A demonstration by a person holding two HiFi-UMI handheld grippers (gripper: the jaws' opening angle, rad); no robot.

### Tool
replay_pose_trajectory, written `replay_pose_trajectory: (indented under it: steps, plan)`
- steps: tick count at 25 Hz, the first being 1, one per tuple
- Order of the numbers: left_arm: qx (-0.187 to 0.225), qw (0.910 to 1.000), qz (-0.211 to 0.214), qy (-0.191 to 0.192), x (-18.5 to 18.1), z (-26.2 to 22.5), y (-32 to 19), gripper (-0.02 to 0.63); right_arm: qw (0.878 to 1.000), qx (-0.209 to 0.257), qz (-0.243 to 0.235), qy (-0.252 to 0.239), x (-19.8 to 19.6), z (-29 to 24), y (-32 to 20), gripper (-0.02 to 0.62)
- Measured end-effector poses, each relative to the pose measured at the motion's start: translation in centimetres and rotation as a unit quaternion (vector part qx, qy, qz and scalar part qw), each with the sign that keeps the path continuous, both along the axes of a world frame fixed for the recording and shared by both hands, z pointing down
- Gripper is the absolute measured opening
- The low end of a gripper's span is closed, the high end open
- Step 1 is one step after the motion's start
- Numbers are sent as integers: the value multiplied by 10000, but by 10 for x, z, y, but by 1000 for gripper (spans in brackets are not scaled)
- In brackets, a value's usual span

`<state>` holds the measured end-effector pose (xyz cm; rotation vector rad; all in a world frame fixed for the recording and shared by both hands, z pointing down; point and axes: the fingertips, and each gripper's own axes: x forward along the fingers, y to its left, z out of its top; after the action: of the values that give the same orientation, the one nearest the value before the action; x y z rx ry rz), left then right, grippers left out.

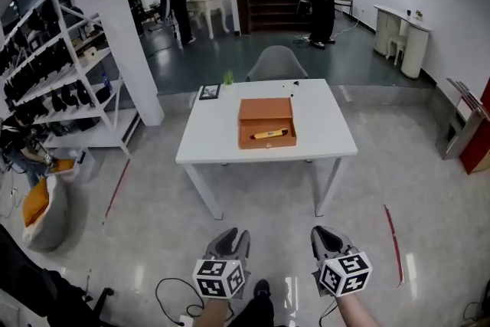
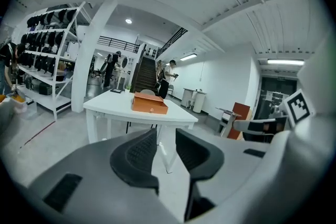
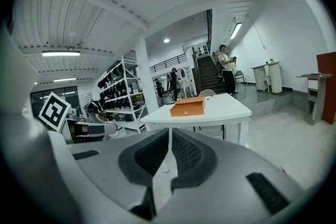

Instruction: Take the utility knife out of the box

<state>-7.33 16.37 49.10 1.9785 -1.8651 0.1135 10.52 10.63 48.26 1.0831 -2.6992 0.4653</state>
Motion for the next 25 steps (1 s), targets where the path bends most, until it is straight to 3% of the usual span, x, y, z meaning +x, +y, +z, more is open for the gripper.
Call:
replay_pose_trajectory:
  steps: [12, 25]
  plan:
    - [56, 9994, 317, -137, -75, -14, -118, 124, 9994, 3, 325, -67, -69, -11, -108, 3]
    - [77, 9981, 526, -326, -108, -17, -182, 143, 9985, -106, 530, -39, -88, -2, -156, 3]
